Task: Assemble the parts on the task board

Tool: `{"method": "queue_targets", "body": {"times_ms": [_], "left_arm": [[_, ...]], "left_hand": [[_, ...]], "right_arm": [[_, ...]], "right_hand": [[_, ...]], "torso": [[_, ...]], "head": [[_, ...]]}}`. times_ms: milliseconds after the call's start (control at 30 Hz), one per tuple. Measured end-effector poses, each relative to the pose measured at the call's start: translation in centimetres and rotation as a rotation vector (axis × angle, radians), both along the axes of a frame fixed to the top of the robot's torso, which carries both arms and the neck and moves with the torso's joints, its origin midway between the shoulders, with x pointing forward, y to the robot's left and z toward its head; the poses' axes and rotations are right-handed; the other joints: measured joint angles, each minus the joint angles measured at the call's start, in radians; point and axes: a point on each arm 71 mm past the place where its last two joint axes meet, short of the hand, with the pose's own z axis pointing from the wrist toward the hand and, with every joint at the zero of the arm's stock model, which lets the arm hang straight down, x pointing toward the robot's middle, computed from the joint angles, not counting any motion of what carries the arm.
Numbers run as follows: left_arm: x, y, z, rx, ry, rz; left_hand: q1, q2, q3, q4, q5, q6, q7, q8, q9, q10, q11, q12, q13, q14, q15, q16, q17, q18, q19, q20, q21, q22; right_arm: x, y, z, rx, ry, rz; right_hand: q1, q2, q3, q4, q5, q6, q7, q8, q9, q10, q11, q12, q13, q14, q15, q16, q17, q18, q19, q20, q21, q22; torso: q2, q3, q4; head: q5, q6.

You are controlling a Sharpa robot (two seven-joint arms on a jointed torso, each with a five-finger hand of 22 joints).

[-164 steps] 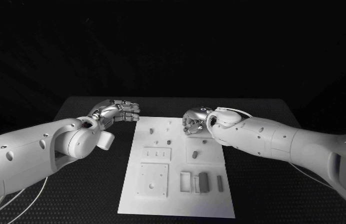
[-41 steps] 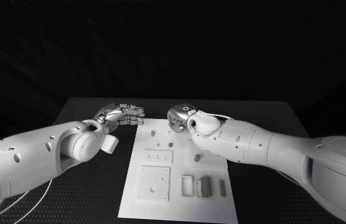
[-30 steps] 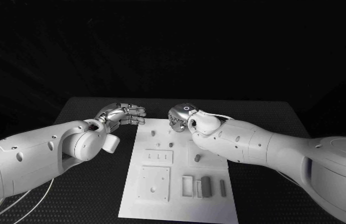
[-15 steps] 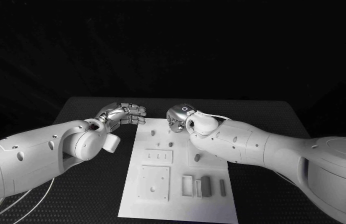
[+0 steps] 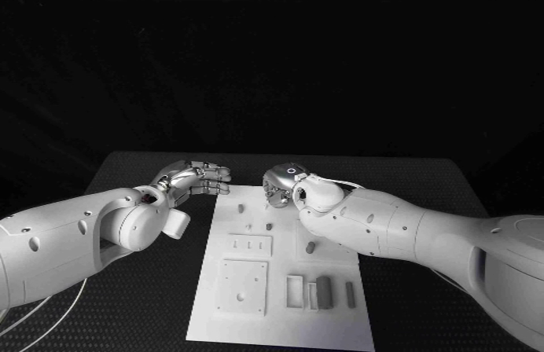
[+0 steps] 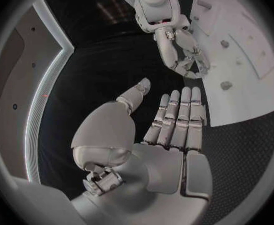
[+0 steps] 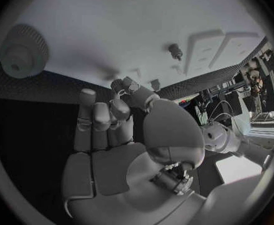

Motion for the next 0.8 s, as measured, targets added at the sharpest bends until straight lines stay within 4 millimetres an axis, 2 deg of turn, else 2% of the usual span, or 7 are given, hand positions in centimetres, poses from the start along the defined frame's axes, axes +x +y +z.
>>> {"method": "queue_targets", "body": {"times_ms": [167,333,600,800], "left_arm": [[0.0,0.1,0.0,0.001,0.000,0.002],[0.1,0.2,0.0,0.002,0.000,0.003],[0.0,0.2,0.0,0.003,0.004,0.003],[0.0,0.4,-0.1,0.004,0.005,0.006]], "left_hand": [[0.000,0.000,0.000,0.000,0.000,0.000,0.000,0.000,-0.001,0.000,0.000,0.000,0.000,0.000,0.000,0.000,0.000,0.000,0.000,0.000,0.000,0.001],[0.000,0.000,0.000,0.000,0.000,0.000,0.000,0.000,-0.001,0.000,0.000,0.000,0.000,0.000,0.000,0.000,0.000,0.000,0.000,0.000,0.000,0.001],[0.000,0.000,-0.003,0.003,0.000,0.000,0.000,-0.003,-0.002,0.000,0.000,-0.005,-0.001,0.000,0.000,0.000,0.000,0.000,0.000,0.000,0.000,0.001],[0.000,0.000,-0.003,0.003,0.000,0.000,0.000,-0.004,-0.002,0.000,0.000,-0.005,-0.001,0.000,0.000,0.000,0.001,0.000,0.000,0.000,0.000,0.001]], "right_arm": [[0.0,-0.2,-0.2,0.005,0.010,-0.009],[-0.1,-0.3,-0.4,0.016,0.021,-0.014],[-0.1,-0.5,-0.4,0.036,0.021,-0.018],[-0.4,-1.1,-0.2,0.055,0.014,-0.019]], "right_hand": [[-0.004,-0.012,0.007,0.003,0.000,-0.023,0.018,-0.021,-0.009,-0.007,0.012,-0.007,-0.004,-0.006,0.012,0.000,-0.004,-0.008,0.000,0.000,0.000,0.000],[-0.007,-0.019,0.010,0.004,0.000,-0.050,0.028,-0.036,-0.017,-0.010,0.022,-0.007,-0.007,-0.008,0.021,0.000,-0.007,-0.013,0.002,0.002,0.000,0.000],[-0.010,-0.026,0.013,0.008,0.000,-0.064,0.034,-0.043,-0.021,-0.010,0.029,-0.011,-0.010,-0.008,0.028,0.000,-0.010,-0.001,0.003,0.004,0.000,0.001],[-0.010,-0.034,0.016,0.011,0.000,-0.068,0.031,-0.043,-0.022,-0.010,0.029,-0.011,-0.012,-0.008,0.028,0.000,-0.011,0.000,0.003,0.004,0.000,0.001]], "torso": [[0.000,0.0005,0.0000],[0.000,0.0014,0.0000],[0.000,0.0013,-0.0012],[0.000,0.0014,-0.0016]], "head": [[-0.001,0.000],[-0.001,0.002],[0.000,0.006],[0.000,0.010]]}}
